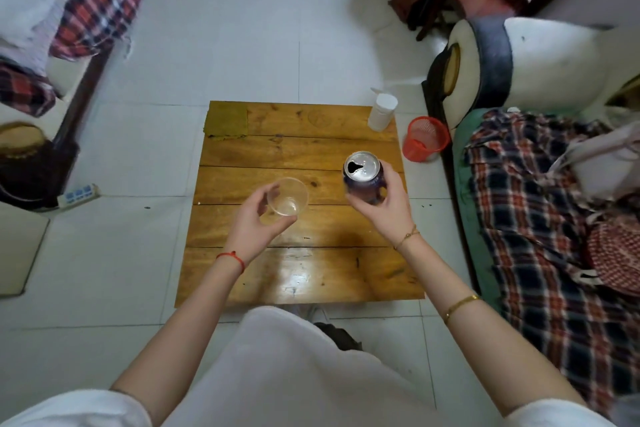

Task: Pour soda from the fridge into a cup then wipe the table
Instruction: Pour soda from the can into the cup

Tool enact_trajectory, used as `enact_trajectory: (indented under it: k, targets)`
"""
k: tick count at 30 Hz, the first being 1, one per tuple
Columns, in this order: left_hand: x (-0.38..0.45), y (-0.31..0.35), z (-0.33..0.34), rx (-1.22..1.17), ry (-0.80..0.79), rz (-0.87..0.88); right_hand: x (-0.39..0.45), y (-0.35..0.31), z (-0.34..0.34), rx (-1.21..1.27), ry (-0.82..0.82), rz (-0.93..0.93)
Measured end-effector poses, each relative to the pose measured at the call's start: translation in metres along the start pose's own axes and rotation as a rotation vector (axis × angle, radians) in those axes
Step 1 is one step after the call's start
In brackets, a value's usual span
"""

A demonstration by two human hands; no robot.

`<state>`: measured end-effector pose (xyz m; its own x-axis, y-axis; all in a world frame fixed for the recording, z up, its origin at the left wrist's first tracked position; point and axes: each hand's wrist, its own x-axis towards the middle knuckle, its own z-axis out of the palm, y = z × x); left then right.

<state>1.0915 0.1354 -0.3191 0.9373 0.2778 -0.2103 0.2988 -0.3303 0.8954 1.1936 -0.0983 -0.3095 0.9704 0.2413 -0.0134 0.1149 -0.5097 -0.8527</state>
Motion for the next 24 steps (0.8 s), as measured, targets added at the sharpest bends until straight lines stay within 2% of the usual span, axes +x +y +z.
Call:
enact_trajectory:
  k: [7, 24]
  targets:
    - [-0.001, 0.022, -0.002, 0.035, -0.016, 0.046, 0.007, -0.038, -0.028, -0.056, -0.045, -0.064]
    - [0.027, 0.086, -0.016, 0.169, -0.013, 0.16, 0.037, -0.127, -0.095, -0.469, -0.183, -0.273]
